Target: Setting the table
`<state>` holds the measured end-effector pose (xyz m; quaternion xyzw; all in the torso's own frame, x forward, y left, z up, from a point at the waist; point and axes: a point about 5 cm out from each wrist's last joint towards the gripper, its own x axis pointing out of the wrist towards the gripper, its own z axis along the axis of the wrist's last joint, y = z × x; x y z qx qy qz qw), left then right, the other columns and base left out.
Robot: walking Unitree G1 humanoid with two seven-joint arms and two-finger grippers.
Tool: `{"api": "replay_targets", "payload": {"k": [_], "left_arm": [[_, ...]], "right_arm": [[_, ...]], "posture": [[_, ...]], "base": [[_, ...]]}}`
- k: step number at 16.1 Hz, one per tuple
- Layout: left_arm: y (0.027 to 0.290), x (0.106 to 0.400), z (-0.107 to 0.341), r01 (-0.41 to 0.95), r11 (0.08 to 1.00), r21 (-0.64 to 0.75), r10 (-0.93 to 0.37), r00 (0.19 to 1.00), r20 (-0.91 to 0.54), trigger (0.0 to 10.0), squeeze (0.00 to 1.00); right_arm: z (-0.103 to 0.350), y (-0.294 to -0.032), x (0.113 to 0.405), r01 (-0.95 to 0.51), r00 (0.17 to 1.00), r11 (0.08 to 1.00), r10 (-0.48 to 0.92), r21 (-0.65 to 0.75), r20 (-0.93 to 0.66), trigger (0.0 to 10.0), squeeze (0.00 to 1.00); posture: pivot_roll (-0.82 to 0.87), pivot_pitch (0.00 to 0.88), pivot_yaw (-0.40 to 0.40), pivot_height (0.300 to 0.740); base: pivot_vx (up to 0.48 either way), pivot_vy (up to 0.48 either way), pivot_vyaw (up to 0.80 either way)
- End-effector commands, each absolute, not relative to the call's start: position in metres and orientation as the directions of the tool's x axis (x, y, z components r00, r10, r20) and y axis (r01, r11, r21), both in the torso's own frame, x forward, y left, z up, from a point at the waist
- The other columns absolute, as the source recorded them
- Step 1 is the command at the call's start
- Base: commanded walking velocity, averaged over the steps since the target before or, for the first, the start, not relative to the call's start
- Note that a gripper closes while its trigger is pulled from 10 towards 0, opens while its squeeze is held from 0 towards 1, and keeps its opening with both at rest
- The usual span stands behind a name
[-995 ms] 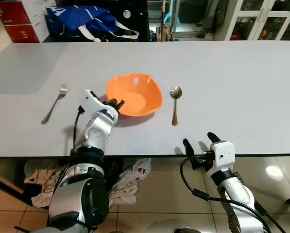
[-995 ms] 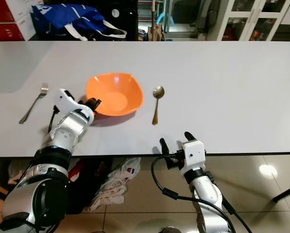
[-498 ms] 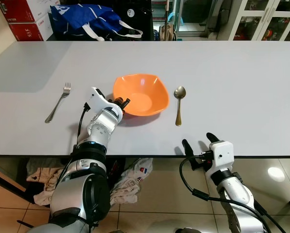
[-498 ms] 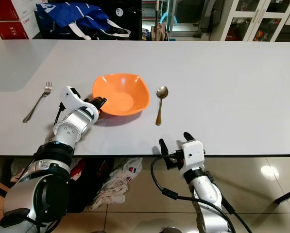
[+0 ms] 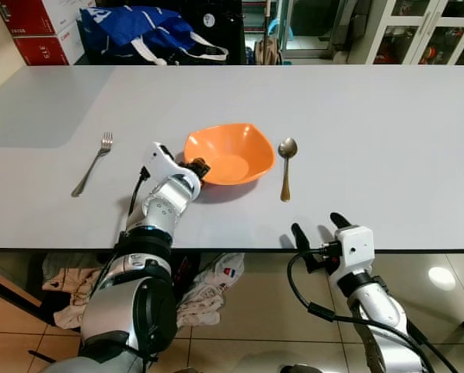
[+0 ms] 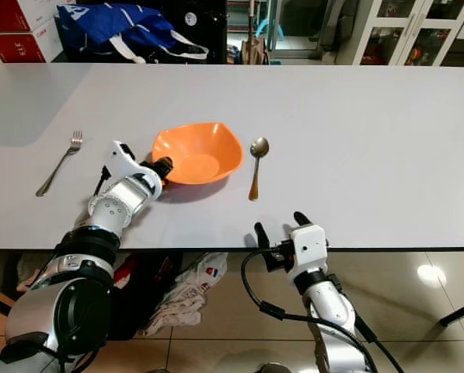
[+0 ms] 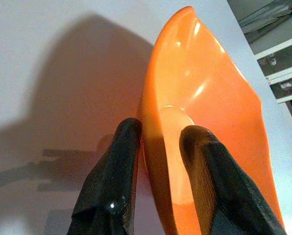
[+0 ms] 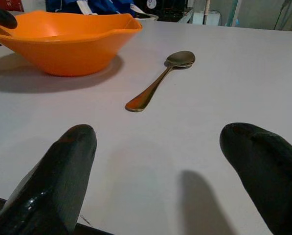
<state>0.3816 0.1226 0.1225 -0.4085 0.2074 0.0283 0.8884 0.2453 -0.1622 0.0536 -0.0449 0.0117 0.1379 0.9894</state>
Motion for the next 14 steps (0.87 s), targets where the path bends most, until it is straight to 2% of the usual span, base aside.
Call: {"api": "replay_targets", "payload": {"k": [1, 5, 14], "left_arm": [[0.1197, 0.3861, 0.1336, -0.183, 0.686, -0.704, -0.129, 0.922, -0.365, 10.0, 1.0], [0.1191, 0.3856, 0.1367, -0.153, 0.731, -0.665, -0.125, 0.928, -0.351, 10.0, 1.0], [0.1231, 0.3818, 0.1336, -0.167, 0.762, -0.626, -0.102, 0.923, -0.372, 10.0, 1.0]], "right_arm": [[0.0543, -0.1615, 0.2468, -0.283, 0.959, 0.954, 0.281, -0.096, -0.037, 10.0, 0.0], [0.0508, -0.1632, 0.2471, -0.283, 0.959, 0.954, 0.28, -0.095, -0.044, 10.0, 0.0], [0.0486, -0.163, 0.2475, -0.293, 0.956, 0.951, 0.289, -0.097, -0.048, 10.0, 0.0]], "posture": [[-0.17, 0.0, 0.066, 0.736], [-0.16, 0.0, 0.066, 0.736], [-0.15, 0.0, 0.057, 0.736]], "base": [[0.0, 0.0, 0.0], [0.0, 0.0, 0.0], [0.0, 0.0, 0.0]]}}
